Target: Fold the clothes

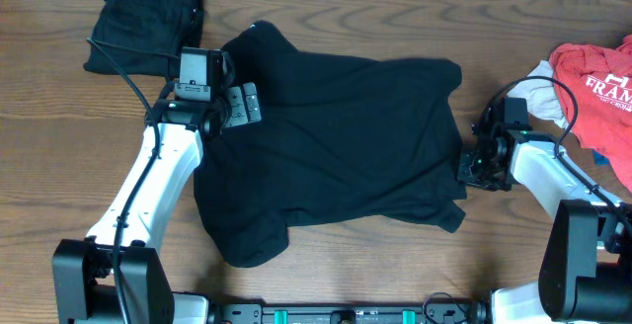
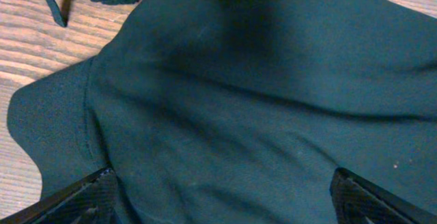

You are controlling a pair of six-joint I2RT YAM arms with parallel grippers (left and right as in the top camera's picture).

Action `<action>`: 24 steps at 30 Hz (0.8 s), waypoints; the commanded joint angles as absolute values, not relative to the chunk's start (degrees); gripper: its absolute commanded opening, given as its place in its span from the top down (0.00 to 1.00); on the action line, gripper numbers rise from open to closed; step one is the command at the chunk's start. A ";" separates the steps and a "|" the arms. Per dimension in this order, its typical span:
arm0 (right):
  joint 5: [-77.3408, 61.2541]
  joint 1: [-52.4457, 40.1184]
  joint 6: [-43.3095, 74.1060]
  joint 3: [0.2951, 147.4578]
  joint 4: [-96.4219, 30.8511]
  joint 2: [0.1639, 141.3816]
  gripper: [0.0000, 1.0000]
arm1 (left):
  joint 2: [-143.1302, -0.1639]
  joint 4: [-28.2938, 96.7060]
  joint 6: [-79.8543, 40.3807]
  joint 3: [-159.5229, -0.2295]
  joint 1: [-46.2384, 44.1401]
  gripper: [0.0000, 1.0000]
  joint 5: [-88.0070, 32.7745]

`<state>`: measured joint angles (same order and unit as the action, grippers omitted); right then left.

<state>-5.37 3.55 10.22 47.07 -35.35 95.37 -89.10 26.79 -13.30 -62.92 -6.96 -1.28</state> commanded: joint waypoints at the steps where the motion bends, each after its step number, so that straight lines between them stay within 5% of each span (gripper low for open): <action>1: -11.00 0.80 10.66 41.45 -37.41 101.38 0.78 | -89.69 26.98 -13.39 -62.67 -7.09 0.00 -1.02; 17: -5.37 -1.80 13.32 40.03 -39.62 101.38 0.75 | -89.69 26.98 -13.39 -62.67 -7.09 0.00 -1.02; 24: -5.32 -1.65 14.15 40.05 -40.10 101.38 0.93 | -89.69 26.98 -13.39 -62.67 -7.09 0.00 -1.02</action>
<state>-6.11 -0.93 12.51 46.72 -38.39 95.18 -89.10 26.79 -13.30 -62.92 -6.96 -1.28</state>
